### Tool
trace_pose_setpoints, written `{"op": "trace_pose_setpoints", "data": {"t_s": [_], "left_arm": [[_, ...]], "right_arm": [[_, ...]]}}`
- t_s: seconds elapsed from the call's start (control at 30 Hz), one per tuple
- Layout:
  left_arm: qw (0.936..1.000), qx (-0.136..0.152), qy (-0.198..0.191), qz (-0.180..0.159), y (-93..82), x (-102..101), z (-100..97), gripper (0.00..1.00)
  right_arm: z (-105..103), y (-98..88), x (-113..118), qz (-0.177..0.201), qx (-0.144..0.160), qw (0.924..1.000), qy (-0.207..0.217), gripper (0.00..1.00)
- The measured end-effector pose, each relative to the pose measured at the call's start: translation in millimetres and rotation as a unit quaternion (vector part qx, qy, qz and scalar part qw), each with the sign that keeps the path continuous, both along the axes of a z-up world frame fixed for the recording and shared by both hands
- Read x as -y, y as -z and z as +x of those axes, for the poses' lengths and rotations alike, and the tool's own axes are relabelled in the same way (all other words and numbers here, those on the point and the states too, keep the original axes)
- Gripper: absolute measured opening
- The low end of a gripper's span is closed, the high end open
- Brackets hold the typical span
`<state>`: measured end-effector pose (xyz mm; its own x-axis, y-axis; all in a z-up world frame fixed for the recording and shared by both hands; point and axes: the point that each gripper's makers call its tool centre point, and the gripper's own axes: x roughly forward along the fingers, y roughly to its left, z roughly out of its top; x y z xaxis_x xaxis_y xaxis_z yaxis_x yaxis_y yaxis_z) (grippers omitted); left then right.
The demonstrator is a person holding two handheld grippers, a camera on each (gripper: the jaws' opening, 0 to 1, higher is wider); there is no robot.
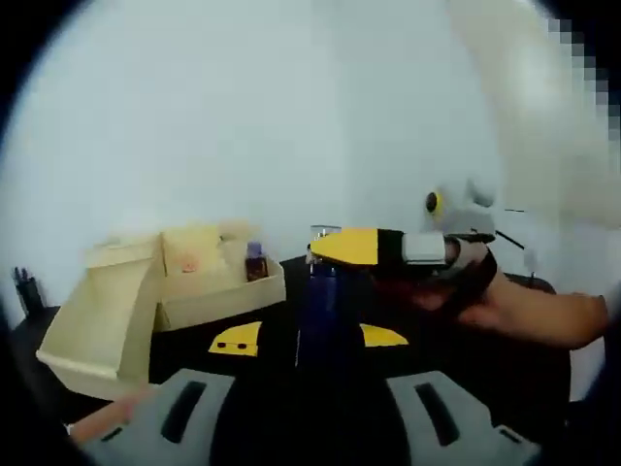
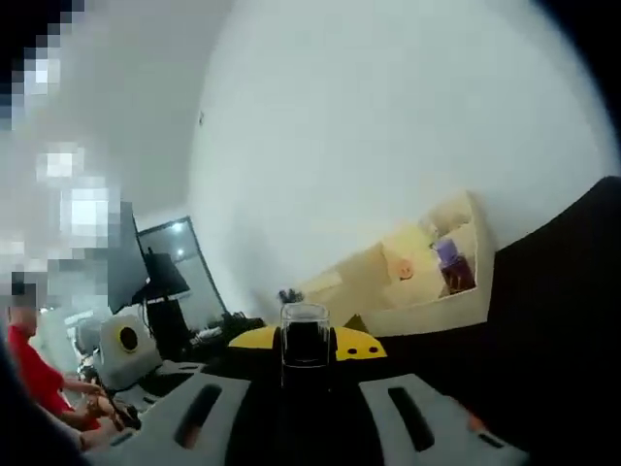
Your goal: Open the drawer, pick up the cosmetic bottles from the table one by one, place them into the drawer, release the gripper, close the drawer, and move the gripper away
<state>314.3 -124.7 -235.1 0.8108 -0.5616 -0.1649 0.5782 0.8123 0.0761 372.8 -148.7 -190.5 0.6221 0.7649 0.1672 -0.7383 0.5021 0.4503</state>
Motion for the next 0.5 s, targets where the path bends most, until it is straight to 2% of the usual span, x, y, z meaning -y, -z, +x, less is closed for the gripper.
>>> {"op": "trace_pose_setpoints", "data": {"t_s": [0.17,0.27,0.4,0.5], "left_arm": [[0.9999,-0.003,-0.004,0.015,5.1,3.0,2.1,0.39],[0.9997,0.004,-0.009,0.021,2.4,1.1,6.1,0.38],[0.9998,0.002,-0.007,0.016,1.1,4.1,5.9,0.33],[0.9996,0.005,-0.01,0.025,1.5,5.2,7.5,0.32]], "right_arm": [[-5.9,-2.4,-4.8,-0.01,0.015,0.9998,-0.007,0.16],[-10.5,-4.7,-7.5,-0.014,0.024,0.9996,-0.011,0.16],[-16.0,-3.3,-13.8,-0.024,0.032,0.9991,-0.016,0.16],[-15.6,0.5,-18.2,-0.038,0.037,0.9984,-0.018,0.16]]}}
